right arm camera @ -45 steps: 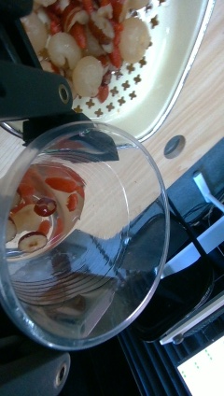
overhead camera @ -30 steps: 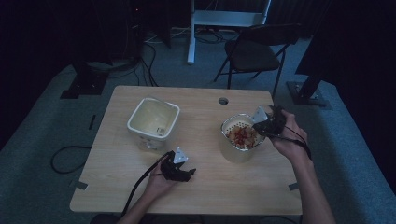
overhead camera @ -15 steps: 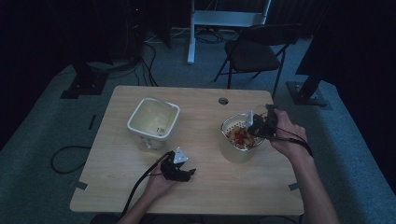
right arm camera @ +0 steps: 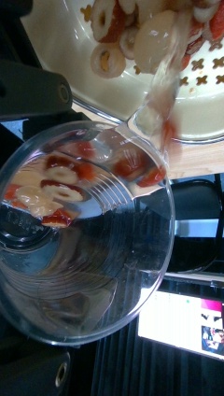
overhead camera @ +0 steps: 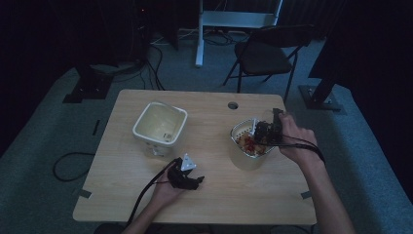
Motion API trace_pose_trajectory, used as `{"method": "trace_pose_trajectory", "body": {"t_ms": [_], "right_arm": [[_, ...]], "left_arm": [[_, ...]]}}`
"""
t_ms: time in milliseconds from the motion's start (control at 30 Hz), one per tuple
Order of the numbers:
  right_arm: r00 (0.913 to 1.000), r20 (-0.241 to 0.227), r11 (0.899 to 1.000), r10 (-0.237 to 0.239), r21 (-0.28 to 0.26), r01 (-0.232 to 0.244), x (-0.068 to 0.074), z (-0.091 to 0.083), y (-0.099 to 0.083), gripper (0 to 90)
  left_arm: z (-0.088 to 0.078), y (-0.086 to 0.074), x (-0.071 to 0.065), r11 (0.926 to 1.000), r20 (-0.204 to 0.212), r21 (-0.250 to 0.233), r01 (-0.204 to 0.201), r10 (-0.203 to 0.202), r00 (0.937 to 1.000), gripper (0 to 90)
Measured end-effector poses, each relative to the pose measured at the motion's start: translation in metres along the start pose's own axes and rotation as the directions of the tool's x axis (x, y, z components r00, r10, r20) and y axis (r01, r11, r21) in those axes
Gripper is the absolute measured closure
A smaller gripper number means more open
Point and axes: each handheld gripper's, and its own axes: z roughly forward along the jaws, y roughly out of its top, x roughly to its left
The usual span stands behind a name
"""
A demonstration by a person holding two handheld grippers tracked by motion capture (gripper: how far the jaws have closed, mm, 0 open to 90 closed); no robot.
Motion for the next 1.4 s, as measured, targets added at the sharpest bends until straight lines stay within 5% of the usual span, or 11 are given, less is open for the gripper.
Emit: {"method": "trace_pose_trajectory", "body": {"t_ms": [433,1267,1400], "right_arm": [[0.9907,0.075,0.993,-0.113,0.041,0.110,0.004,-0.004,0.006,33.3],[0.9740,0.116,0.980,-0.195,0.062,0.188,0.009,-0.008,0.012,33.4],[0.9659,0.129,0.973,-0.224,0.078,0.216,0.012,-0.008,0.013,33.4]], "left_arm": [[0.000,0.000,0.000,1.0000,0.000,0.000,-0.001,0.001,1.0000,29.9],[0.000,0.000,0.000,1.0000,0.001,0.000,-0.001,0.001,1.0000,29.9],[0.000,0.000,0.000,1.0000,0.001,0.000,-0.001,0.001,1.0000,29.9]]}}
